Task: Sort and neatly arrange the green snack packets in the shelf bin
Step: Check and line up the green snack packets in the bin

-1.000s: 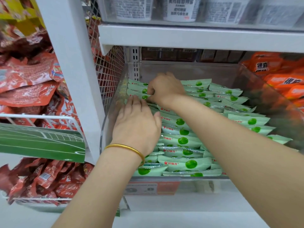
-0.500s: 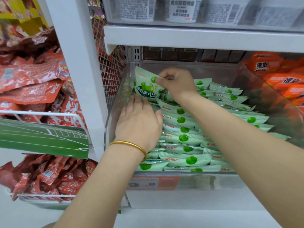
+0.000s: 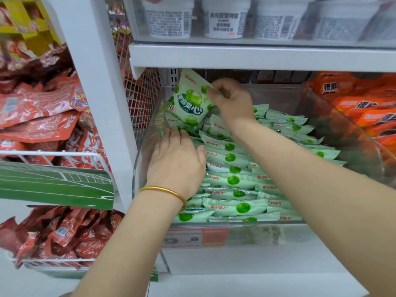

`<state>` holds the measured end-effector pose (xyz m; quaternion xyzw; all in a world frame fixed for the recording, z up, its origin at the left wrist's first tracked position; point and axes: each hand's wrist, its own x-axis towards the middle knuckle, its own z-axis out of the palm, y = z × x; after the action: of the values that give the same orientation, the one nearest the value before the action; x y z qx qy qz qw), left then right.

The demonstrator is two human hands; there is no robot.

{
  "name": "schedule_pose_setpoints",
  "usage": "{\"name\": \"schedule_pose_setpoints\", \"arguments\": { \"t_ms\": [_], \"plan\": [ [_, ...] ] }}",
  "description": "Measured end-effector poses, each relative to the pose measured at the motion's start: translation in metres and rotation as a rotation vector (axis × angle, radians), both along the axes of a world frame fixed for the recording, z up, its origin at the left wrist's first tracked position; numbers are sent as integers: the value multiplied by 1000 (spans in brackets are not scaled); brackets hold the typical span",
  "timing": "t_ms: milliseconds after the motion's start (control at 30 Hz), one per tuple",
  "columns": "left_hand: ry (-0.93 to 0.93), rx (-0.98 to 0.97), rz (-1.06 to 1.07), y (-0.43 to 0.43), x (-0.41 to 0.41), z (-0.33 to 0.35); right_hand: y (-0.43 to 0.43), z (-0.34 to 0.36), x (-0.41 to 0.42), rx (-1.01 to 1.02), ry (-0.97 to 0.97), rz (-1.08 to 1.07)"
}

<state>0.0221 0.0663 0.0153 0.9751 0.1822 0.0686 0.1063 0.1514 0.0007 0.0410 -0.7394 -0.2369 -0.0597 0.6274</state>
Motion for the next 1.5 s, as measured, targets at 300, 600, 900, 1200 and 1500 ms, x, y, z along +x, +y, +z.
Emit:
{"name": "schedule_pose_setpoints", "arguments": {
  "t_ms": [300, 600, 900, 1200, 1500],
  "plan": [
    [-567, -411, 58, -1, -6, 14, -45, 20, -25, 502, 605, 63],
    [-528, -919, -330, -33, -39, 22, -123, 13, -69, 133, 465, 303],
    [-514, -904, -440, -52, -38, 12, -139, 2, -83, 189, 465, 283],
    [-448, -1123, -500, -54, -37, 18, -137, -3, -83, 191, 360, 187],
    [-597, -492, -412, -53, -37, 14, -137, 0, -88, 323, 335, 173]
  ]
}}
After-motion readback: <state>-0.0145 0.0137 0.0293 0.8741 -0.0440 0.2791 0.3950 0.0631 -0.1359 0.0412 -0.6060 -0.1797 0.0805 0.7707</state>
